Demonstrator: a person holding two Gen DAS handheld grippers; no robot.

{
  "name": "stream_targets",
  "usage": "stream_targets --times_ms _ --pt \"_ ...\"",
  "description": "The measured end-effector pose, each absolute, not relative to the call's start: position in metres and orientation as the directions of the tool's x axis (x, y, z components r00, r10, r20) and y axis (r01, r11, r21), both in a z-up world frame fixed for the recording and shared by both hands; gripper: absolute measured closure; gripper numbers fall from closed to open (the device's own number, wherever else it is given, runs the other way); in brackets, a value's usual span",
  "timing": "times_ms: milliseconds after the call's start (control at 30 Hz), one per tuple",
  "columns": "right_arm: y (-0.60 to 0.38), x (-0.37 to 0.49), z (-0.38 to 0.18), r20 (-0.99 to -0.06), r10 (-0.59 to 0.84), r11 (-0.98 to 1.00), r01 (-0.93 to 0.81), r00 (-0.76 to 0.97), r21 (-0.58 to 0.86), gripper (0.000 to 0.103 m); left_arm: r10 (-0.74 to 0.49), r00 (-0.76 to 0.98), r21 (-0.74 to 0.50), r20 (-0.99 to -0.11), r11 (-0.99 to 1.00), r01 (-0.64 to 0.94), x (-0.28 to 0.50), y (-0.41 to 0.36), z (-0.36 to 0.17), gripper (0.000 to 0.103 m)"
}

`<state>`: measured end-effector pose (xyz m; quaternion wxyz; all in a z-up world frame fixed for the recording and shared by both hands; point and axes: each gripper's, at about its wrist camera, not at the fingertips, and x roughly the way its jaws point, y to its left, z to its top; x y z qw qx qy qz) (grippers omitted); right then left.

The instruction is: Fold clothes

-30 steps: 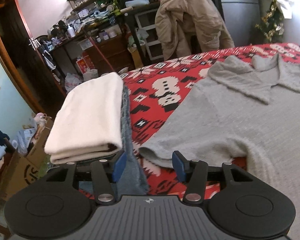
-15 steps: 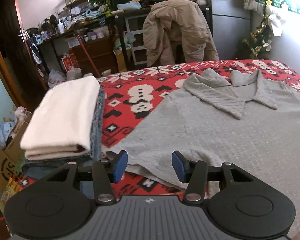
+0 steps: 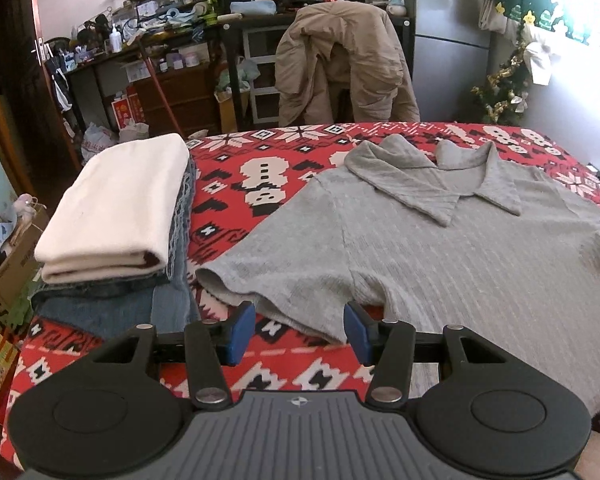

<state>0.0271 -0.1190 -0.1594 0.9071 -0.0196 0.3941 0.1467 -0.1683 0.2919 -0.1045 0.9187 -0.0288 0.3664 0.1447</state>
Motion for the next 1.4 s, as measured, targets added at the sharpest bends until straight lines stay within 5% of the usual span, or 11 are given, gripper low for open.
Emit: stream_targets --times_ms 467,967,1000,1067,1400 --pt "-0.177 -0.044 -0.133 -0.723 0.325 0.943 -0.263 0.61 0.202 0.08 0.031 0.669 -0.151 -0.742 0.965 -0.212 -0.206 0.283 -0.111 0.056" --pt "-0.159 -0.083 -0.152 -0.744 0.316 0.944 -0.274 0.589 0.185 0.081 -0.136 0.608 -0.309 -0.782 0.932 -0.189 -0.223 0.276 -0.141 0.058" --pt "-0.158 -0.084 -0.153 -0.744 0.309 0.946 -0.274 0.593 0.175 0.089 -0.126 0.609 -0.296 -0.783 0.936 -0.188 -0.223 0.275 -0.14 0.06" --pt "-0.157 -0.086 -0.152 -0.742 0.305 0.947 -0.27 0.597 0.171 0.097 -0.104 0.613 -0.27 -0.783 0.945 -0.185 -0.223 0.272 -0.14 0.099" --pt "-0.17 -0.108 -0.126 -0.726 0.377 0.925 -0.279 0.575 0.26 0.099 -0.079 0.638 -0.242 -0.766 0.955 -0.171 -0.238 0.277 -0.119 0.101"
